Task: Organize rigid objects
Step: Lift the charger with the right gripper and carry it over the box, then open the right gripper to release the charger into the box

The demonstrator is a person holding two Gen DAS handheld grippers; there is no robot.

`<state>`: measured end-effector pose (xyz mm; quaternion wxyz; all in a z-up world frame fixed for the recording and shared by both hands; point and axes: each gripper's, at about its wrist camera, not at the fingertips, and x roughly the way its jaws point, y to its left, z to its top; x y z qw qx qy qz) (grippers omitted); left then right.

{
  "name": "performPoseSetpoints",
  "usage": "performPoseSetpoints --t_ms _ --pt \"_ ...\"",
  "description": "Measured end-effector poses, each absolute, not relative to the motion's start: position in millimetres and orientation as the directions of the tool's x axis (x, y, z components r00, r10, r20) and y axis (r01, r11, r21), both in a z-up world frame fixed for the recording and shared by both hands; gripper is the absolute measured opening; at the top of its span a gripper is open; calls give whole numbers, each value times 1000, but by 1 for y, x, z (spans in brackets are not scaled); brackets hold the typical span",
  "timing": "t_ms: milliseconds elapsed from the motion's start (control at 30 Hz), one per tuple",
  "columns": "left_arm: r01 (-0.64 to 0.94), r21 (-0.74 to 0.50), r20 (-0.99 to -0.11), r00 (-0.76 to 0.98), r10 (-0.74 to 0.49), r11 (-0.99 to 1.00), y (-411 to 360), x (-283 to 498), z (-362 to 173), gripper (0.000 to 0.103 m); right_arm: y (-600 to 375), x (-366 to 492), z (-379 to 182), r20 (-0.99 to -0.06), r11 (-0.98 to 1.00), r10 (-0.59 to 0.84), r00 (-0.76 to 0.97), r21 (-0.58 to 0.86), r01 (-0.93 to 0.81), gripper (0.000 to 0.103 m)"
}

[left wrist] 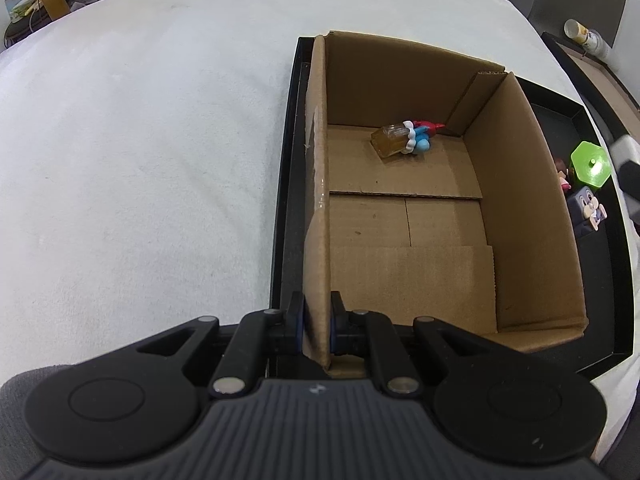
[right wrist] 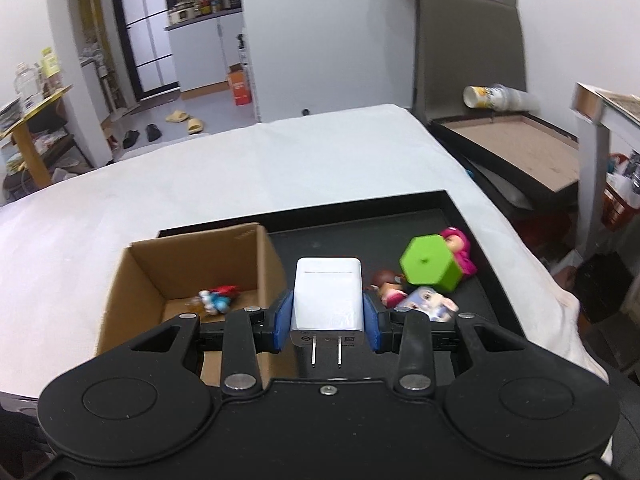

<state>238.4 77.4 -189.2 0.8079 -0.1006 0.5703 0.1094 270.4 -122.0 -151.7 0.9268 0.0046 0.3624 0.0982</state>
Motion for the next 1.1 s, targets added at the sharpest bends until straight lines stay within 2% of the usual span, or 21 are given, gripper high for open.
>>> performPoseSetpoints --t_ms 500,867,1100 --pt "-317 -93 -947 320 14 944 86 239 -190 12 -64 282 -154 -673 934 297 677 57 -354 36" --pt "-298 -139 -943 331 -34 944 96 235 -188 13 -28 292 -165 -699 847 450 556 136 -514 37" --pt "-319 -166 -942 331 -54 933 102 235 -189 14 -16 307 -162 -696 816 504 510 192 -545 37"
